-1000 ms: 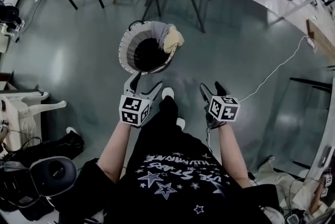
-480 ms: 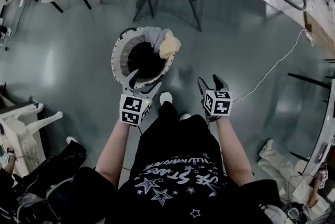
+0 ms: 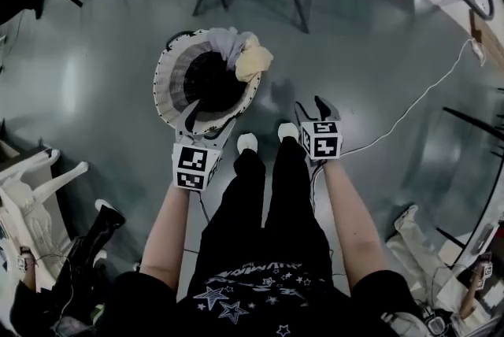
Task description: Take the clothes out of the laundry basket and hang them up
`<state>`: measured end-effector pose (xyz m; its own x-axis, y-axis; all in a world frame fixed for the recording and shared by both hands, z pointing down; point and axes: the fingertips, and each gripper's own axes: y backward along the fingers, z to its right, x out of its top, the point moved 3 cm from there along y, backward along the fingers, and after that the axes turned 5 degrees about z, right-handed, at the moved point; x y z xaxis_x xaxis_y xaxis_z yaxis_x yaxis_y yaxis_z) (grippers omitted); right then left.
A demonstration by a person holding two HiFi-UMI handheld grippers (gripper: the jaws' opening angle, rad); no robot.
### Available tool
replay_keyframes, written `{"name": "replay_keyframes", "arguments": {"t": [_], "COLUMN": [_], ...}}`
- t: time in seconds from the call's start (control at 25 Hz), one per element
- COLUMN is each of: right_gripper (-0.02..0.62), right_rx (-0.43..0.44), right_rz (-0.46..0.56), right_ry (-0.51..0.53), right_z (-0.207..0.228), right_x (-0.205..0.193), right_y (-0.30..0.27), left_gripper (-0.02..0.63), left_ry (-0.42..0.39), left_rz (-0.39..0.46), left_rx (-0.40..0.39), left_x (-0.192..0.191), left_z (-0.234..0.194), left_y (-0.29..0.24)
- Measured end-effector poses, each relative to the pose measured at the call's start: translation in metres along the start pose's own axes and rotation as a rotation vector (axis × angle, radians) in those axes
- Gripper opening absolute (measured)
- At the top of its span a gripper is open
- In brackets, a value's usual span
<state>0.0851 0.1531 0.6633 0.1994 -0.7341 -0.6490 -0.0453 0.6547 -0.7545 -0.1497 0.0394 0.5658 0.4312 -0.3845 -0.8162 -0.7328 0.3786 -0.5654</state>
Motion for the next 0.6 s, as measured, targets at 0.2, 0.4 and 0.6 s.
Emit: {"name": "replay_keyframes", "arguments": {"t": [0.2, 0.4, 0.6], "right_gripper": [0.227, 0.194, 0.184], "right_rx": [0.024, 0.081, 0.194], "right_rz": [0.039, 0.019, 0.08], "right_ry": [0.117, 0.248, 0.291], "right_z": [0.021, 0.035, 0.034], "right_x": [-0.004, -0.006, -0.002], "right_y": [-0.068, -0.133, -0.186], "left_gripper": [0.373, 0.373, 0.373], "left_ry": [0.01, 0.04, 0.066], "left_rz": [-0.017, -0.024, -0.02], "left_rx": [0.039, 0.083, 0.131], "left_x": [-0.025, -0.05, -0.071], "left_z": [-0.012, -0.019, -0.032], "left_y": [-0.035, -0.072, -0.095]}}
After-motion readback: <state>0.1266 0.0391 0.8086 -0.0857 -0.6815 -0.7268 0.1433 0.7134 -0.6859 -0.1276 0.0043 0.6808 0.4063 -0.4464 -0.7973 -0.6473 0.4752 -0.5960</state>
